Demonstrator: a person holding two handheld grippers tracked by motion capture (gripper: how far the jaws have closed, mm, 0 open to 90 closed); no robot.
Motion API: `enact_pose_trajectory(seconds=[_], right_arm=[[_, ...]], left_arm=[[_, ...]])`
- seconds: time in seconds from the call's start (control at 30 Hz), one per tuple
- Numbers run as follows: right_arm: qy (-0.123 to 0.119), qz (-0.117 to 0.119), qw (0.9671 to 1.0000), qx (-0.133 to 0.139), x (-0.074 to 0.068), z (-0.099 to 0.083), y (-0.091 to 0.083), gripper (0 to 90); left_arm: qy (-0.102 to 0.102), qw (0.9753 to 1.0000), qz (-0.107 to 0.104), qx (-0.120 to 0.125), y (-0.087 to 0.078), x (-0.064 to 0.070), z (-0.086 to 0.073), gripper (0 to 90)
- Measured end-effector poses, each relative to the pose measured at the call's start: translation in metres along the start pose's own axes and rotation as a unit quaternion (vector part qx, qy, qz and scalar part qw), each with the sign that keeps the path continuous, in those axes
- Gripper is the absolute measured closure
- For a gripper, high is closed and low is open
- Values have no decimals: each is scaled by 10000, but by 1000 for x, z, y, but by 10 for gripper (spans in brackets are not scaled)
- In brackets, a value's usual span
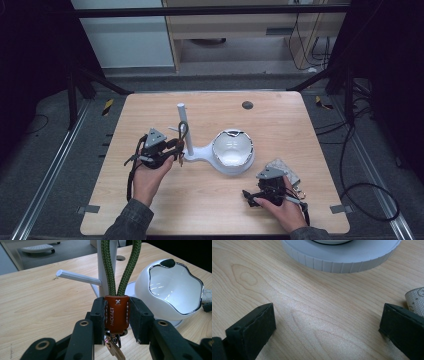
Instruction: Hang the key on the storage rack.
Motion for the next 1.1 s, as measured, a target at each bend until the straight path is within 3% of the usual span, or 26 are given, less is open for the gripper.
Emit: enact_pose_trajectory(seconds=[0.27, 0.5, 0.8, 1.0, 1.1], right_arm=[[2, 15, 10000, -10, 0, 0, 0, 4], [-11, 40, 10000, -14, 0, -1, -1, 4], [-14, 40, 10000, -13, 0, -1, -1, 4], [3, 32, 10000, -22, 0, -1, -1, 3], [-7, 26, 10000, 0, 0, -1, -1, 4]], left_arm=[[-6, 10000, 56, 43, 3, -1, 0, 641], [46, 9998, 196, 44, -5, -8, -9, 509], [195, 9985, 458, -226, -7, -31, -44, 266], [83, 9976, 575, -385, -2, -53, -76, 138], [48, 9971, 514, -559, -1, -60, -83, 87]])
Point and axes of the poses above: each handheld gripper's, and its own axes: y roughly forward along the jaws, z roughly out of its top, x roughly to its right, the point moved 6 cm from there along y, roughly forward along the jaws, and after that the axes turned 14 degrees about -y, right-handed, at the moved point
